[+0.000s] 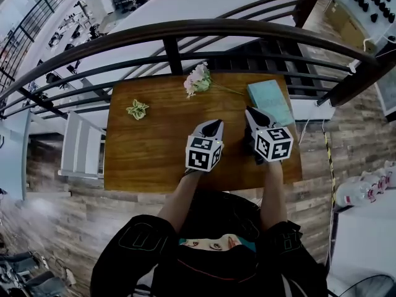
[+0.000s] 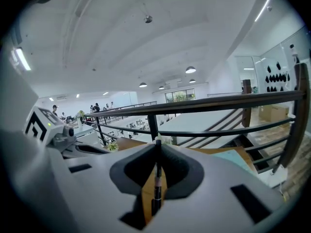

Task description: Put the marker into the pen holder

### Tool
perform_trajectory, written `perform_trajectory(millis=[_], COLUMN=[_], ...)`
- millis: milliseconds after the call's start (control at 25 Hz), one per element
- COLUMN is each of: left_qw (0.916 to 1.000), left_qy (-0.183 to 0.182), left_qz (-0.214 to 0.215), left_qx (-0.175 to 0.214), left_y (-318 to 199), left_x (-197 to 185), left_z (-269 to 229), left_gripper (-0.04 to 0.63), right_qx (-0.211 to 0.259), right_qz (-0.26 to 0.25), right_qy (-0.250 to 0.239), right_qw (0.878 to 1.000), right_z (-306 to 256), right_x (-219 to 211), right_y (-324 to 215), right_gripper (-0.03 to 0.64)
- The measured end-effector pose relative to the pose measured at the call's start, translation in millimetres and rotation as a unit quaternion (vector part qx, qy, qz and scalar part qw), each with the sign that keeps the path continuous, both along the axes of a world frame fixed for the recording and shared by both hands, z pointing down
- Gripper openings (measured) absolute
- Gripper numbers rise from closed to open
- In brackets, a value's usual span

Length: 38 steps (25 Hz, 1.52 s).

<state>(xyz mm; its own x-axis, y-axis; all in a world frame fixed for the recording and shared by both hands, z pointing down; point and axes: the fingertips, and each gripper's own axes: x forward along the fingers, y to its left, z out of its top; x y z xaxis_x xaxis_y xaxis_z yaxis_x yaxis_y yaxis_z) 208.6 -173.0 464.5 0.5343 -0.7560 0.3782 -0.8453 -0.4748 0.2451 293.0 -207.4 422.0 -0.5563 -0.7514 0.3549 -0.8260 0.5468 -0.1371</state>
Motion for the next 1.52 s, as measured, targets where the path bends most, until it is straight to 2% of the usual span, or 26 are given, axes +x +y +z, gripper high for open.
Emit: perform_trajectory(millis=[440, 760, 960, 1200, 1440, 1520], left_qw=[0.9995, 0.9989, 0.9988, 0.9978, 0.9961, 0.9956], left_qy=[-0.014, -0.017, -0.021, -0.035, -0.046, -0.048], left_qz=[0.027, 0.043, 0.044, 0.041, 0.036, 0.037], left_qx=[0.009, 0.005, -0.008, -0.038, -0.066, -0.072], left_y=[-1.9, 6.2, 16.4, 35.3, 47.0, 50.1], left_x=[53.5, 87.5, 103.5, 104.8, 103.5, 105.3], left_z=[-0.2, 6.8, 16.1, 40.5, 60.9, 65.5], left_gripper=[0.008, 0.008, 0.008, 0.008, 0.008, 0.008], right_qx=[0.005, -0.017, -0.029, -0.055, -0.072, -0.071], right_qz=[0.038, 0.054, 0.067, 0.069, 0.064, 0.056], right_qy=[-0.044, -0.079, -0.098, -0.105, -0.094, -0.078], right_qw=[0.998, 0.995, 0.993, 0.991, 0.991, 0.993], right_z=[-2.6, 15.1, 31.5, 58.5, 77.8, 80.0], right_x=[70.8, 102.5, 112.4, 111.8, 113.1, 111.9], right_y=[-0.4, 9.5, 17.7, 29.7, 36.8, 39.2], right_gripper=[0.044, 0.044, 0.044, 0.044, 0.044, 0.044])
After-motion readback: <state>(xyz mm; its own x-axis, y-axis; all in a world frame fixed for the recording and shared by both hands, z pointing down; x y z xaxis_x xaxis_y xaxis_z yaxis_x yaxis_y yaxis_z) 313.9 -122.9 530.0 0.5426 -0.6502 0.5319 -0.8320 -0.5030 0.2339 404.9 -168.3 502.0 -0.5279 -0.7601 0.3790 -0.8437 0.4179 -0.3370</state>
